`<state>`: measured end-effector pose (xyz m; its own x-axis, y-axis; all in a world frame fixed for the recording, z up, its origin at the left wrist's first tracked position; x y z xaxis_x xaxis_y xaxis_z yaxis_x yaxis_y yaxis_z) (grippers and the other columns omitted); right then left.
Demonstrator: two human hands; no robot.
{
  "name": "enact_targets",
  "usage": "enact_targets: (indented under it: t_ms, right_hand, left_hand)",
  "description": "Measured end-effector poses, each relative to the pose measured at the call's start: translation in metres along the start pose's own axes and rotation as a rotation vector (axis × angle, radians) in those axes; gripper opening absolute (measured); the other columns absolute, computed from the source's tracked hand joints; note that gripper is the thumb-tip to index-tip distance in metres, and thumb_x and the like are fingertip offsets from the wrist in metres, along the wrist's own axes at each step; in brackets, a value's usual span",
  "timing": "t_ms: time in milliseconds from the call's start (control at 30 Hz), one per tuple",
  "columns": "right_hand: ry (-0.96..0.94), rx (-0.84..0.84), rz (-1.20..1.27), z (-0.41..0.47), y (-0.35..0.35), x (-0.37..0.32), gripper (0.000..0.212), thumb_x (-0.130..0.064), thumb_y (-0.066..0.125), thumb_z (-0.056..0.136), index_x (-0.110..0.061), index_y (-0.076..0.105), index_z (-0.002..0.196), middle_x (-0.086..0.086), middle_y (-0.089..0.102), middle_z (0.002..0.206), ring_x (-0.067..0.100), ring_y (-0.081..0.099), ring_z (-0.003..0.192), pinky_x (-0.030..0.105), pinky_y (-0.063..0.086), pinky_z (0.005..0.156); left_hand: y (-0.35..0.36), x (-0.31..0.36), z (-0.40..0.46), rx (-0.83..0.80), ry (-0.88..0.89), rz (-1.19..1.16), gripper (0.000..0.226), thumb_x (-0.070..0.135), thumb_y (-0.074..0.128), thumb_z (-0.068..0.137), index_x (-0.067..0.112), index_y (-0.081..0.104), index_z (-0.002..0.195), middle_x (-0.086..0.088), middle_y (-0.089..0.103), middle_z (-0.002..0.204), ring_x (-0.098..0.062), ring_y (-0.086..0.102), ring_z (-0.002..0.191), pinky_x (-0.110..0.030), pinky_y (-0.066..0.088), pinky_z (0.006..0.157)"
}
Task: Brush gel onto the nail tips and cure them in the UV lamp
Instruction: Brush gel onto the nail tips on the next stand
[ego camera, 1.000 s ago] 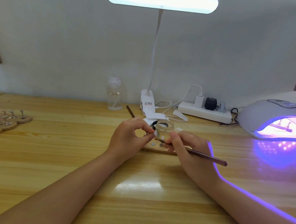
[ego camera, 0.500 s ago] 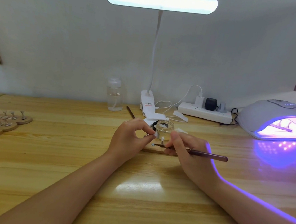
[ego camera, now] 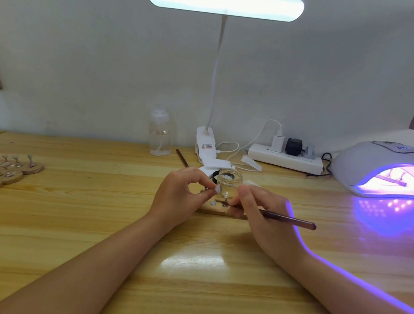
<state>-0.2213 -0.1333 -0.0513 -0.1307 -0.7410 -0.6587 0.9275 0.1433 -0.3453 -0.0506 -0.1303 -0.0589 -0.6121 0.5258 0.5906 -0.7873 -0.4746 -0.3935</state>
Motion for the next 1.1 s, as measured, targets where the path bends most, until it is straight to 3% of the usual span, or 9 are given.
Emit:
enact_targets:
  t_ms: [167, 300, 400, 500, 600, 633, 767, 933, 1100]
  right_hand:
    - [-0.043, 0.020, -0.074, 0.0024, -0.0012, 0.0007, 0.025, -0.040, 0.045, 0.094, -0.034, 0.060, 0.075, -0.014, 0.065, 0.069, 0.001, 0.062, 0.070, 0.012, 0.047, 0.065]
    - [0.020, -0.025, 0.060, -0.0015, 0.0012, -0.0004, 0.028, -0.038, 0.046, 0.089, -0.027, 0.063, 0.070, -0.006, 0.067, 0.069, 0.001, 0.065, 0.065, 0.013, 0.050, 0.064]
    - [-0.021, 0.052, 0.007, -0.0007, -0.0021, -0.0004, 0.028, -0.038, 0.045, 0.092, -0.029, 0.061, 0.071, -0.010, 0.067, 0.071, 0.003, 0.063, 0.066, 0.012, 0.047, 0.064]
    - [-0.004, 0.110, 0.022, 0.0012, -0.0037, -0.0002, 0.028, -0.036, 0.045, 0.093, -0.027, 0.061, 0.072, -0.011, 0.066, 0.072, 0.005, 0.062, 0.067, 0.010, 0.044, 0.064]
    - [0.021, 0.118, 0.047, 0.0014, -0.0025, -0.0009, 0.029, -0.040, 0.042, 0.089, -0.027, 0.061, 0.072, -0.009, 0.067, 0.073, 0.006, 0.063, 0.066, 0.011, 0.045, 0.064]
    - [0.032, 0.118, 0.068, 0.0015, -0.0025, -0.0015, 0.029, -0.041, 0.041, 0.085, -0.026, 0.061, 0.072, -0.008, 0.067, 0.072, 0.006, 0.063, 0.066, 0.011, 0.046, 0.064]
    - [0.028, 0.112, 0.084, 0.0015, -0.0032, -0.0016, 0.027, -0.038, 0.042, 0.086, -0.026, 0.062, 0.073, -0.008, 0.067, 0.071, 0.003, 0.062, 0.065, 0.010, 0.045, 0.062]
    - [0.009, 0.045, 0.000, 0.0030, -0.0017, -0.0008, 0.023, -0.035, 0.044, 0.089, -0.030, 0.061, 0.075, -0.012, 0.065, 0.069, 0.002, 0.062, 0.070, 0.016, 0.049, 0.065]
    - [0.045, 0.043, 0.144, 0.0001, -0.0020, -0.0025, 0.030, -0.036, 0.042, 0.085, -0.021, 0.063, 0.071, -0.006, 0.066, 0.061, 0.002, 0.062, 0.060, 0.012, 0.048, 0.060]
  left_hand:
    - [0.0000, -0.0002, -0.0001, -0.012, -0.013, -0.031, 0.009, 0.011, 0.077, 0.070, 0.017, 0.070, 0.072, 0.010, 0.063, 0.070, -0.012, 0.060, 0.066, -0.047, 0.052, 0.063]
    - [-0.0001, 0.0007, -0.0007, -0.013, -0.013, -0.048, 0.007, 0.011, 0.076, 0.071, 0.016, 0.071, 0.073, 0.010, 0.064, 0.069, -0.007, 0.059, 0.065, -0.046, 0.052, 0.062]
    - [-0.0002, 0.0020, -0.0006, -0.017, -0.006, -0.064, 0.015, 0.009, 0.076, 0.070, 0.021, 0.072, 0.078, 0.011, 0.065, 0.072, -0.007, 0.061, 0.070, -0.045, 0.054, 0.063]
    - [-0.0009, 0.0020, -0.0012, 0.004, 0.015, -0.062, 0.020, 0.010, 0.075, 0.071, 0.024, 0.072, 0.084, 0.017, 0.064, 0.081, -0.002, 0.060, 0.078, -0.033, 0.055, 0.062]
    - [0.0000, 0.0008, -0.0012, 0.022, 0.005, -0.098, 0.025, 0.006, 0.073, 0.072, 0.024, 0.070, 0.089, 0.011, 0.062, 0.081, -0.004, 0.058, 0.077, -0.013, 0.049, 0.056]
    - [0.0003, 0.0005, -0.0010, 0.020, -0.004, -0.107, 0.026, 0.005, 0.073, 0.072, 0.023, 0.069, 0.091, 0.010, 0.063, 0.080, -0.004, 0.058, 0.075, -0.013, 0.049, 0.055]
    - [0.0000, -0.0008, -0.0008, -0.013, -0.038, -0.096, 0.023, 0.005, 0.073, 0.072, 0.020, 0.071, 0.090, 0.013, 0.066, 0.078, -0.001, 0.059, 0.071, -0.034, 0.054, 0.063]
    - [-0.0002, 0.0005, -0.0003, -0.029, -0.071, -0.123, 0.024, 0.007, 0.074, 0.071, 0.029, 0.070, 0.080, 0.010, 0.068, 0.076, -0.002, 0.062, 0.067, -0.028, 0.054, 0.056]
    - [-0.0008, 0.0013, -0.0010, -0.043, -0.082, -0.117, 0.017, 0.013, 0.073, 0.071, 0.028, 0.070, 0.078, 0.012, 0.068, 0.075, -0.001, 0.060, 0.064, -0.030, 0.053, 0.058]
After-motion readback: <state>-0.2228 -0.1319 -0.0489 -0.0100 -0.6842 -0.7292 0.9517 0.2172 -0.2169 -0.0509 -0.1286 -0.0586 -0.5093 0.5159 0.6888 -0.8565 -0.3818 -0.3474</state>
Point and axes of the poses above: each hand's wrist, its own z-axis towards the middle knuckle, its own y-axis out of the palm, x = y × z, the point moved 1 cm from there along z, towards the middle knuckle
